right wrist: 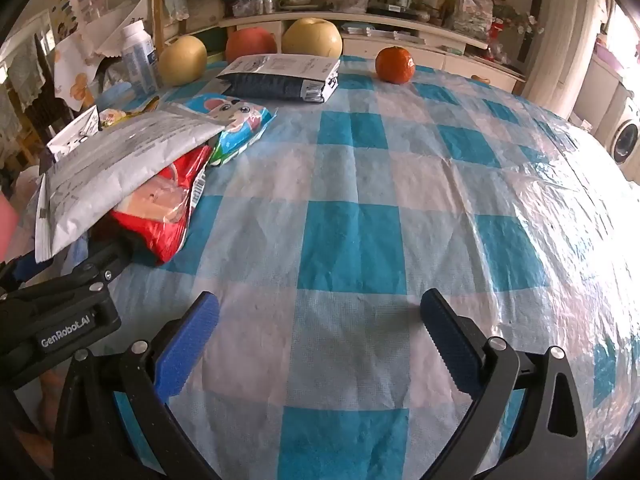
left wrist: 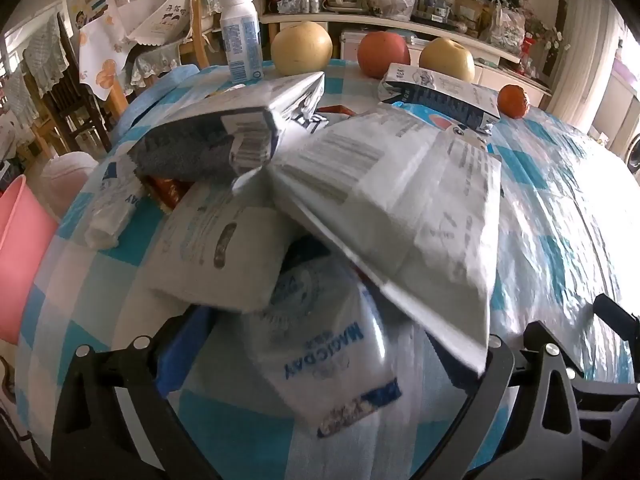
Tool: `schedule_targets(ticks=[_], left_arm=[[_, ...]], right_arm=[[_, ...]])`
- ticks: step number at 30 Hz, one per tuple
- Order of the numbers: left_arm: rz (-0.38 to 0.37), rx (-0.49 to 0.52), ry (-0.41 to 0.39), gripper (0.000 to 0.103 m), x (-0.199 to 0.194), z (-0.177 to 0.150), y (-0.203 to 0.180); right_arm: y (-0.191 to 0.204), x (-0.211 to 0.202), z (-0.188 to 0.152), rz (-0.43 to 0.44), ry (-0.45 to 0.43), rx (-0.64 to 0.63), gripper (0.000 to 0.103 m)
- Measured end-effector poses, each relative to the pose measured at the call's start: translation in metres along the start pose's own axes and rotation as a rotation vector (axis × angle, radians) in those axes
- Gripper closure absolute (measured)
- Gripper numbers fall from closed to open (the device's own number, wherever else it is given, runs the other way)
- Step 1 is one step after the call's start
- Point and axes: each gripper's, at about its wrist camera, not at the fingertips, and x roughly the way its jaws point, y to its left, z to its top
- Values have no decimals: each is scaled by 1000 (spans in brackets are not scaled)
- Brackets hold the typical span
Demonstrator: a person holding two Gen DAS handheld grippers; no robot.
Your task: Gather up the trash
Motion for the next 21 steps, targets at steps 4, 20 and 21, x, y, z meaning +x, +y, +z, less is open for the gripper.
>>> schedule_targets(ticks=[4,20,21], left_arm=[[-26,-7,-48,4,-13,1,4],[-34,15,-298,4,-140,-49,53],[-28,19,-309,4,-147,-53,56]], right_arm=[[0,-4,-5,-18,0,21,4],[-108,-90,-77,36,-180,-36,4],[-109,-99,-82,41,-201,-28,4]])
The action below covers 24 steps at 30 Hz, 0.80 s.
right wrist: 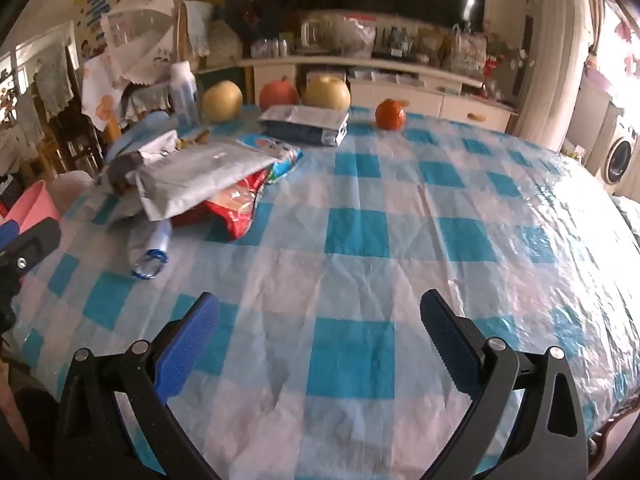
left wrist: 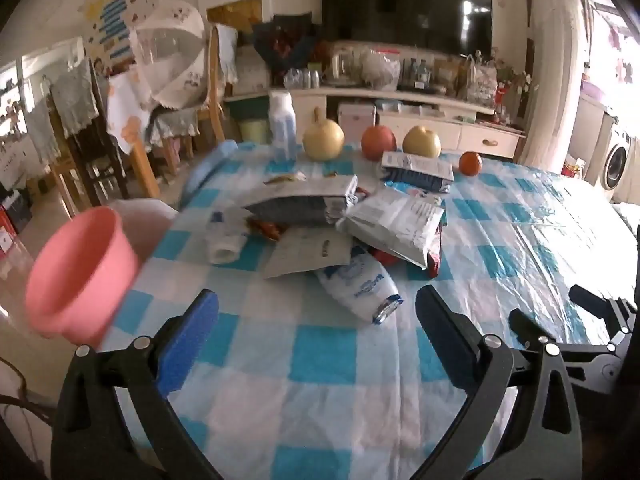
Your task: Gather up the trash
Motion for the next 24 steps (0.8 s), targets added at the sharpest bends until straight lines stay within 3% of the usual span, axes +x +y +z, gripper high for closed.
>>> schedule_targets(ticks=[9,24], left_arm=[[21,-3,-83,4,-61,-7,31],[84,-11,-159,4,-109,-16,58]], right_arm=[[2,-69,-22,-3,-143,43,4],[32,-126,-47,-35,-251,-37,4]])
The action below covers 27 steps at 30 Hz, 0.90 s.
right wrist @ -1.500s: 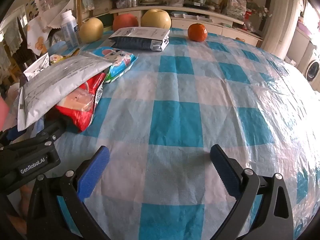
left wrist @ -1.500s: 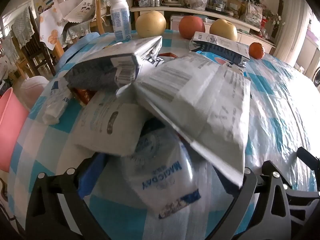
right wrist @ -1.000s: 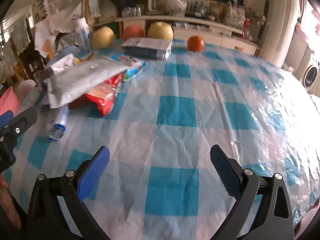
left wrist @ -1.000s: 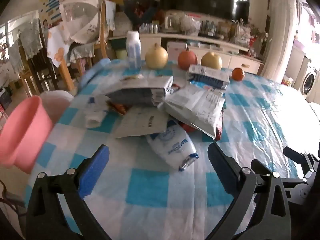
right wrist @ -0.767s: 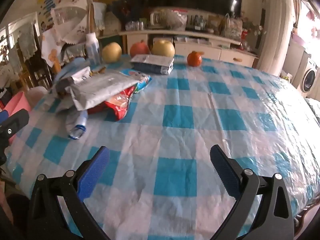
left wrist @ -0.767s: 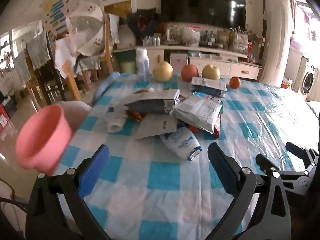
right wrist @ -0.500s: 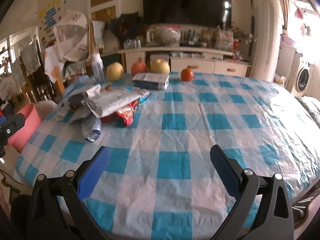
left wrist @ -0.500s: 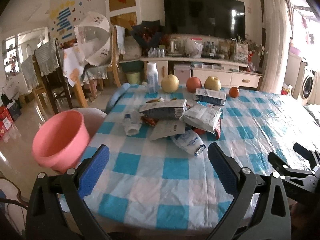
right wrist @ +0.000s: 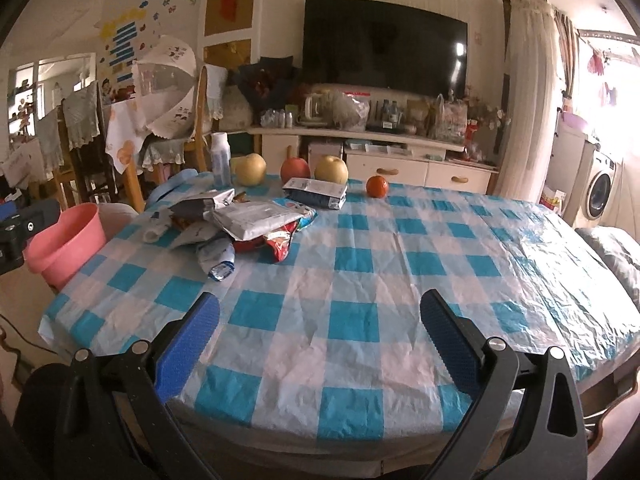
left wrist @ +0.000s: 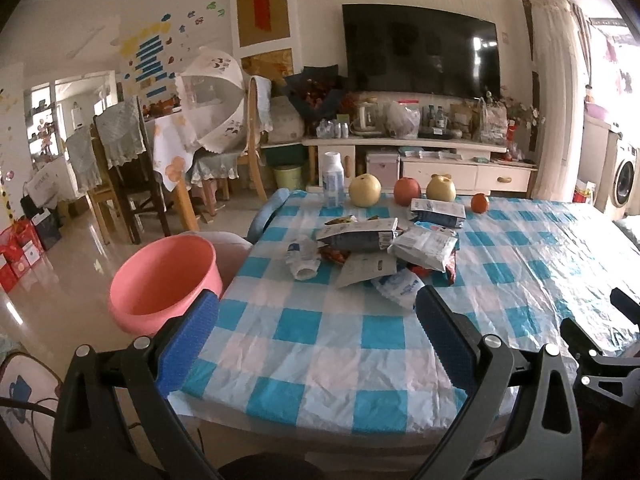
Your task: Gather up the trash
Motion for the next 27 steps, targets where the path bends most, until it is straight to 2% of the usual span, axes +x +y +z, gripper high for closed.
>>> schedule_targets(ticks=[13,20,27], left_arm=[[18,1,-21,4,-16,-3,6],[27,3,-24,4,-19,-2,6],[33,4,-22,4,-18,-3,4]], right_arm=[[5,-25,-5,18,-56,-16,4],[10,-23,-8,64,-37,-28,4],[13,-21,-10,70,-25,-30,4]])
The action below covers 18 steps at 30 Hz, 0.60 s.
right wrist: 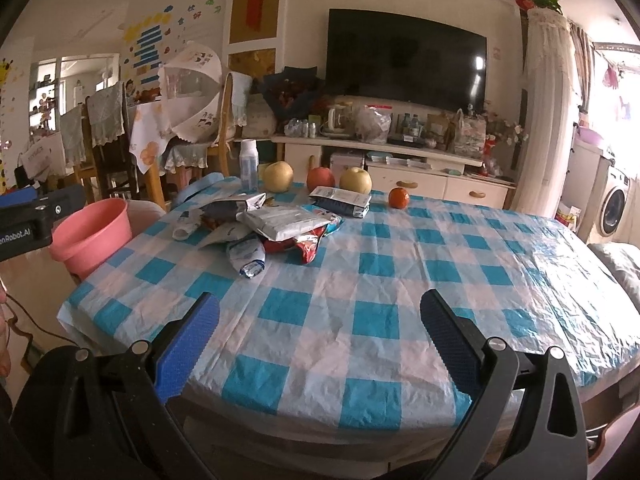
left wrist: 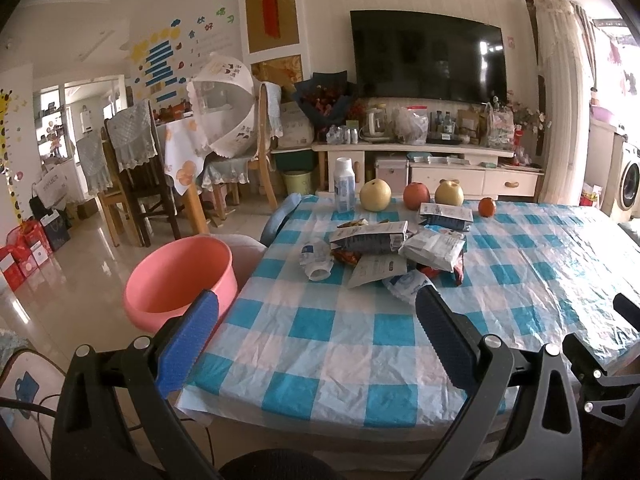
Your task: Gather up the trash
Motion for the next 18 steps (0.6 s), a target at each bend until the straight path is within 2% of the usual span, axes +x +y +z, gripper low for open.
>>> schedule_targets(ticks=[9,18], left_arm=[[15,20,-2,4,7,-6,-4],[10,32,48,4,33,-21,-10]], right_arm=[[-6,9,-6,-11,29,8,4],[-13,29,-9,20,73,19,4]])
